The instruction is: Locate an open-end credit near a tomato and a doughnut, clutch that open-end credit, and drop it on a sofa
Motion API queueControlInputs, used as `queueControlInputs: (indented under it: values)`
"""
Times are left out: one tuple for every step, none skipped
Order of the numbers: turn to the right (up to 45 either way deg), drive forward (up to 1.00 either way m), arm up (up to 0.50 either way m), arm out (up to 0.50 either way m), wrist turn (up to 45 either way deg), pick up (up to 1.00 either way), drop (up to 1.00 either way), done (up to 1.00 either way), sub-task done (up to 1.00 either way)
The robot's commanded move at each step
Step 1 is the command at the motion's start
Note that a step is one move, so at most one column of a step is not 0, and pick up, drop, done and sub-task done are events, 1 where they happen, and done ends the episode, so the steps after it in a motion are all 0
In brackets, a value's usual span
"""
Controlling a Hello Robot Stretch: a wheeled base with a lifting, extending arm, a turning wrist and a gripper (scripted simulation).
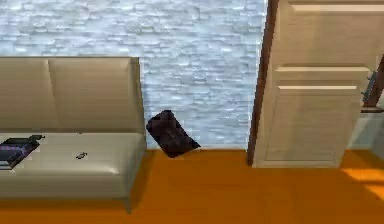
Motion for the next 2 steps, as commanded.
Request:
queueControlInputs:
  values:
    - [45.0, 0.0, 0.0, 0.0, 0.0, 0.0, 0.0, 0.0, 0.0]
    - [6.0, 0.0, 0.0, 0.0, 0.0, 0.0, 0.0, 0.0, 0.0]
